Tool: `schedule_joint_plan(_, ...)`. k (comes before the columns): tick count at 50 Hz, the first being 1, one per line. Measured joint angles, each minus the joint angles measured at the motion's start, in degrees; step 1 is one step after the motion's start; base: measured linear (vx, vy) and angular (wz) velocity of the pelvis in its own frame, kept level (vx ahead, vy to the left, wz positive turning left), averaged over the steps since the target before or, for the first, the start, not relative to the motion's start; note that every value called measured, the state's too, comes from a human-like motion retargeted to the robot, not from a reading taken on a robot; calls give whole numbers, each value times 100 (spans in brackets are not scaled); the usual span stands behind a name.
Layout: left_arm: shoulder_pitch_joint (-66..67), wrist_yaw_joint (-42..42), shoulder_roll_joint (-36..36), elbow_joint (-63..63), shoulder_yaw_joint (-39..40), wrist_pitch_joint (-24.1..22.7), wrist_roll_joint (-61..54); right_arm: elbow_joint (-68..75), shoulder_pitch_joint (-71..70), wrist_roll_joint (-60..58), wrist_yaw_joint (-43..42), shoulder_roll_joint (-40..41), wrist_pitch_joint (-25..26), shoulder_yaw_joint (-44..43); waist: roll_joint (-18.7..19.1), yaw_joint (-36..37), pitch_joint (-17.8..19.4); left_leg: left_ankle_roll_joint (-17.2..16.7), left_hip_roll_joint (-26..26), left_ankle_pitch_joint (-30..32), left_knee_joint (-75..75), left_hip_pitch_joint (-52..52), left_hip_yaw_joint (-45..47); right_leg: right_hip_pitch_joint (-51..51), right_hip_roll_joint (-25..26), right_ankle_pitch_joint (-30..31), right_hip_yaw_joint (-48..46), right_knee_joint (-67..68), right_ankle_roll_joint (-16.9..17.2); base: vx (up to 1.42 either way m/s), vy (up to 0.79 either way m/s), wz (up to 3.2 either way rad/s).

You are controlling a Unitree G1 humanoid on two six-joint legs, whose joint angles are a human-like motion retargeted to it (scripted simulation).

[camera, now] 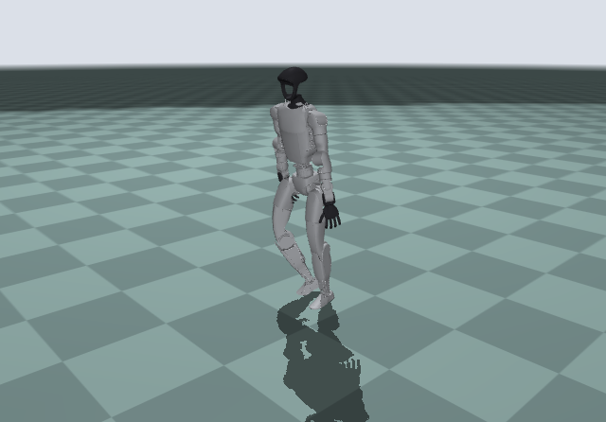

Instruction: Walk run

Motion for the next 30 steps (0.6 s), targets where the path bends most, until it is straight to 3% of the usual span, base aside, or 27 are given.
schedule_joint_plan(5, -318, -203, 140, -349, -11, -172, -65, -103, 68, -29, 73, 52, 21, -93, -285, -557, 98, -55, -540, -138, -351, 553, -189, -781, 118, -380, 433, -2062, -76, 43, -5, 53)
schedule_joint_plan(8, -386, -282, 130, -626, -51, -322, -182, -145, 108, -58, 122, 90, 22, -232, -250, -635, 67, -208, -485, -239, -448, 810, -154, -1070, 331, -638, 507, -2820, -98, 59, -12, 27)
schedule_joint_plan(10, -380, -281, 39, -764, -104, -428, -269, -183, 153, -40, 145, 83, 22, -355, -234, -571, 51, -318, -488, -317, -475, 1001, -155, -1137, 408, -562, 509, -2972, 11, 63, -11, 14)
schedule_joint_plan(15, -104, -513, -144, -910, -69, -591, -240, -229, 142, 47, 106, 24, 23, -410, -134, -648, -21, -561, -448, -331, -365, 1431, -164, -970, 386, 83, 327, -2553, -544, 67, -12, 19)
schedule_joint_plan(17, 101, -570, -196, -899, -13, -558, -36, -205, 106, 94, 76, 16, 27, -423, -68, -677, -45, -666, -365, 6, -124, 1510, -130, -942, 387, -179, 565, -2182, -655, 76, -16, 56)
schedule_joint_plan(19, 310, -428, -310, -807, 29, -487, 157, -183, 63, 207, 1, 41, 38, -438, -117, -630, -68, -749, -326, 627, 314, 1471, 19, -774, 255, -426, 666, -2044, -612, 68, -11, 38)
schedule_joint_plan(23, 672, -70, -466, -410, 138, -309, 404, -202, 2, 519, -28, 72, -84, -229, -558, -351, -65, -724, -357, 1770, 1813, 1083, 510, -57, -230, -636, 425, -2377, -473, 62, -15, 21)
schedule_joint_plan(27, 830, 247, -492, 179, 423, -75, 420, -218, -252, 785, -152, 66, -136, 199, -883, -169, 133, -488, 64, 1334, 3266, 451, 1192, 592, -543, -749, 251, -2678, -277, 55, -19, 47)
schedule_joint_plan(30, 929, 274, -459, 579, 723, 232, 217, -137, -580, 799, -397, 92, -131, 456, -826, 11, 209, -600, 336, 1104, 3591, -194, 1243, 1054, -315, -770, 21, -3075, -224, 40, -10, 22)
